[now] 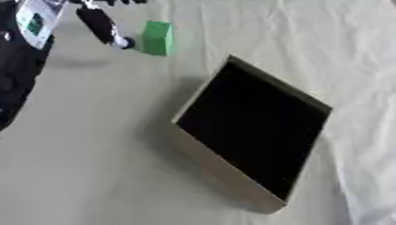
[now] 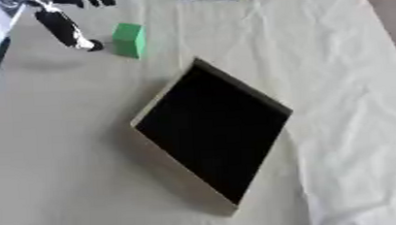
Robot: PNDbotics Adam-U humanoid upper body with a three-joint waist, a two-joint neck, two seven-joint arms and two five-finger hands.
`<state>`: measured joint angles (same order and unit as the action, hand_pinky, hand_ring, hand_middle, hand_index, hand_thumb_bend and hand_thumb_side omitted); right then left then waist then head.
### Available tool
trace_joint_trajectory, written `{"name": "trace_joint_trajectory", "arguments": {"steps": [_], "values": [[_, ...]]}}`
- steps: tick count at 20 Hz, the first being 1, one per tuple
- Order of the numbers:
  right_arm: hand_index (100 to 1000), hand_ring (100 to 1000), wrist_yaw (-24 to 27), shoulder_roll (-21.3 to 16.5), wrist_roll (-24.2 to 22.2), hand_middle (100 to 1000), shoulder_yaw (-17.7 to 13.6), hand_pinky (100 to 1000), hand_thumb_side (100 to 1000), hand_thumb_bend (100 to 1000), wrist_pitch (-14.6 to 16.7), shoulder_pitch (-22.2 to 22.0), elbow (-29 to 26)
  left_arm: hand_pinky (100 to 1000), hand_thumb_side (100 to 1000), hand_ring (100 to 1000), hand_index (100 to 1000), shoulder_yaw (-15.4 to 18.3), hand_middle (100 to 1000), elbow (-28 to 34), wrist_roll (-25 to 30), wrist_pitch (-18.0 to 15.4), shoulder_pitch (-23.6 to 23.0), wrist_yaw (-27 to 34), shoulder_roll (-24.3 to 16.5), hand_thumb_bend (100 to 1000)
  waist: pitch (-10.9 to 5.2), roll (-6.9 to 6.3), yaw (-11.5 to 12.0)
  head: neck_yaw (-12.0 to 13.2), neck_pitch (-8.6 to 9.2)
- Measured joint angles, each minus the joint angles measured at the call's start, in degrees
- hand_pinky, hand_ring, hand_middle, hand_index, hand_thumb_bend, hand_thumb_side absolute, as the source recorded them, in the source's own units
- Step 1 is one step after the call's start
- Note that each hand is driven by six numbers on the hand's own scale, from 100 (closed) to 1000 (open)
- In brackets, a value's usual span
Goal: Pick up objects on the table and place them in the box.
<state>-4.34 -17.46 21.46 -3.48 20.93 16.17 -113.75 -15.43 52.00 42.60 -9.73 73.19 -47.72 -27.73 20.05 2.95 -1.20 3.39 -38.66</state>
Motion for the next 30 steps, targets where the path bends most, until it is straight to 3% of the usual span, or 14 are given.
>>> {"name": "trace_joint_trajectory", "arguments": {"steps": [7,15,22,30], "values": [[757,666,-0.02,0.00,0.11,592,-0.03,642,785,100,-0.03,-0.01,0.00,878,353,940,976,0.31,909,-0.63,1.04,-0.01,0.45,-0.94,0.00,463,0.86,-0.54,-0.16,0.70,0.38],[756,665,-0.06,0.05,0.77,590,-0.05,641,784,100,-0.42,0.00,0.00,888,417,947,981,0.10,915,-0.67,3.58,-0.10,0.44,0.05,0.00,468,1.08,0.16,2.35,0.76,0.50],[754,663,-0.06,0.49,1.40,587,-0.05,639,789,100,-0.95,0.47,0.00,884,416,948,983,-0.11,917,-0.64,5.99,-0.09,0.45,1.28,0.02,460,1.48,0.43,2.90,0.96,0.70],[753,663,-0.02,0.52,1.29,586,0.01,638,791,100,-1.19,0.80,0.00,878,402,948,976,0.24,910,-0.01,4.67,1.21,1.22,1.39,0.02,466,1.51,0.38,2.51,1.22,1.20]]}}
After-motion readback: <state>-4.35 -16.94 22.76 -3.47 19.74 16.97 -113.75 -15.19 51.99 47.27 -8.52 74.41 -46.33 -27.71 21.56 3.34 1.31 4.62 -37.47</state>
